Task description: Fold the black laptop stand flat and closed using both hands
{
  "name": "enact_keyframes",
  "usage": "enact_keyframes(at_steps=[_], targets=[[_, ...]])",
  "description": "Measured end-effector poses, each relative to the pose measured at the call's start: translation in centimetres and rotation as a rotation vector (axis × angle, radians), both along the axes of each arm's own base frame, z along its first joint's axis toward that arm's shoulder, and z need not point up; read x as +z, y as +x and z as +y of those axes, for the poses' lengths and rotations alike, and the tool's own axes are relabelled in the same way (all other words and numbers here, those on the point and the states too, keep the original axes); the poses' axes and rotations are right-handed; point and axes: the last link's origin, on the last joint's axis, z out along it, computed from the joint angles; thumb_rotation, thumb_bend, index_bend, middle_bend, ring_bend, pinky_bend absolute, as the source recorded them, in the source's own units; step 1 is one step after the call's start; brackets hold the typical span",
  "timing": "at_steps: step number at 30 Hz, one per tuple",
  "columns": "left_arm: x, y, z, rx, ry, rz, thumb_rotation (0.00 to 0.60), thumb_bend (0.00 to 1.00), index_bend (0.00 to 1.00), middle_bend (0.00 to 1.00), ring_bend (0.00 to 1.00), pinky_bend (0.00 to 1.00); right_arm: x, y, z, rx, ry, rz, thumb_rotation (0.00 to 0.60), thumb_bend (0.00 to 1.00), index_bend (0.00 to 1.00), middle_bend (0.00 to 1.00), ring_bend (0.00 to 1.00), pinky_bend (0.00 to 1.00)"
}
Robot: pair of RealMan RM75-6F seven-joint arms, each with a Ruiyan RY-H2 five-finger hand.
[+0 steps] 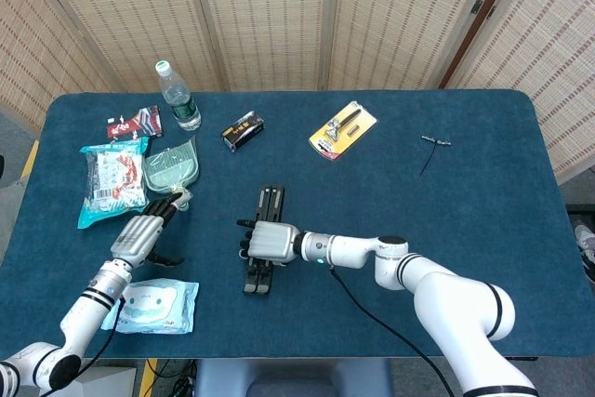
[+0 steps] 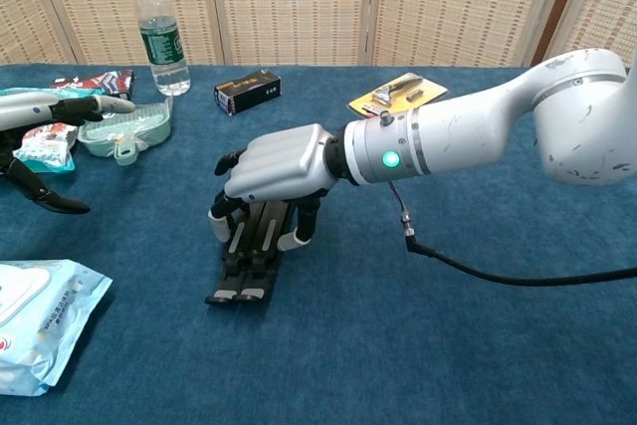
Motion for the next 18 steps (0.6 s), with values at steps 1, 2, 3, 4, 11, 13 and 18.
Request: enact_keyframes(at_steps=[1,2,3,4,11,13,18], targets=[[-0.02,0.05,0.01,-0.001,0.000,-0.001,0.600,0.13,0.00,0.00,0.00,0.00,0.08,-0.19,-0.03,-0.002,-0.001,-0.005,0.600,0.26,0.37,0.73,0.35,0.00],[-0.04,0.08,0.01,-0.002,-0.001,-0.001,0.600,0.13,0.00,0.00,0.00,0.00,0.14,-0.32,-0.06,-0.004,-0.003,-0.008,0.600,0.26,0.38,0.74,0.36,0.00],[-0.08,0.13,0.00,-0.004,-0.002,-0.001,0.600,0.13,0.00,0.00,0.00,0.00,0.18,-0.40,-0.08,-0.005,-0.004,-0.011,0.600,0.26,0.39,0.75,0.37,0.00],[-0.11,0.16,-0.01,-0.005,-0.002,0.000,0.600,0.13,0.00,0.00,0.00,0.00,0.24,-0.52,-0.10,-0.006,-0.005,-0.016,0.600,0.26,0.41,0.75,0.38,0.00],[-0.39,0.23,-0.09,-0.005,-0.011,0.002,0.600,0.13,0.00,0.00,0.00,0.00,0.46,-1.14,-0.11,-0.006,-0.010,-0.038,0.600,0.28,0.46,0.80,0.43,0.01],[-0.38,0.31,-0.08,-0.007,-0.010,0.001,0.600,0.13,0.00,0.00,0.00,0.00,0.53,-1.16,-0.10,-0.003,-0.009,-0.043,0.600,0.28,0.46,0.76,0.42,0.01],[-0.32,0.44,-0.10,-0.010,-0.008,-0.001,0.600,0.13,0.00,0.00,0.00,0.00,0.66,-1.14,-0.16,-0.007,-0.012,-0.049,0.600,0.28,0.32,0.51,0.24,0.01]])
